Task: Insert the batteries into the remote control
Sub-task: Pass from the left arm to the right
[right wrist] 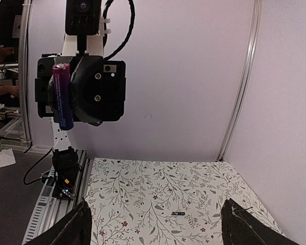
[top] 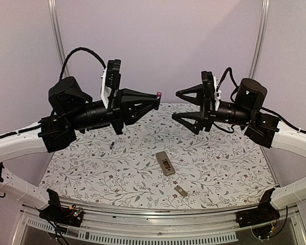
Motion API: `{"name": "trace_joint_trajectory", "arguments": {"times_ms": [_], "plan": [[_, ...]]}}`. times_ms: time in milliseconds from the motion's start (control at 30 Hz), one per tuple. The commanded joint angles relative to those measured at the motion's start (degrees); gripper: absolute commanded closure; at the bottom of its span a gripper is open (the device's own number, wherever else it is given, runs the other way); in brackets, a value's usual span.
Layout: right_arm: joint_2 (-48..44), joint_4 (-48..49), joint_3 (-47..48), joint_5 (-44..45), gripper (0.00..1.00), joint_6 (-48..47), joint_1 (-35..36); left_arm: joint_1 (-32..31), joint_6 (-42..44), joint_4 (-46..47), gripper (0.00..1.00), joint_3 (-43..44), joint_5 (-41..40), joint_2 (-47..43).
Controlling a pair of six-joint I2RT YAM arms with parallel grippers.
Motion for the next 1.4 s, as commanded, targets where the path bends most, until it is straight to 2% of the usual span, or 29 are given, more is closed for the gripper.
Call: {"name": "trace_joint_trajectory", "arguments": {"times_ms": [0,100,200,267,400,500,633,900,1100,1367], "plan": [[0.1,-3.7,0.4,0.6,0.14,-1.3,0.3,-0.9,2.6,-3.1,1.0,1.0,-1.5,-1.2],[0.4,-2.9,0.4,-0.3,0.14,-1.2,0.2,-0.9,2.1,0.2,1.0,-1.1,-3.9,-1.9],[1.4,1.6,0.3,-2.8,0.16,1.9,0.3,-0.8,-1.3,11.8,1.0,-7.4,-8.9,-2.8],[2.3,5.6,0.5,-4.3,0.23,5.6,0.2,-0.8,-3.6,17.6,1.0,-10.4,-11.6,-1.9],[3.9,9.9,0.4,-0.7,0.36,10.9,1.3,-0.7,-5.8,21.1,1.0,-11.3,-11.2,0.8],[5.6,11.3,0.8,-2.0,0.4,12.2,1.6,-0.8,-7.3,24.7,1.0,-12.2,-9.8,1.6],[7.3,12.2,1.2,-4.8,0.42,12.3,3.5,-0.8,-7.5,24.7,1.0,-11.9,-9.6,2.4],[8.6,13.6,1.6,-7.1,0.54,12.5,4.5,-0.7,-8.1,25.2,1.0,-12.3,-10.0,3.4],[8.6,14.9,1.8,-6.3,0.54,11.6,5.2,-0.8,-7.7,23.7,1.0,-11.7,-9.4,3.9],[9.6,15.1,2.6,-6.3,0.62,11.7,5.2,-0.8,-7.8,23.0,1.0,-11.5,-9.0,4.7]]}}
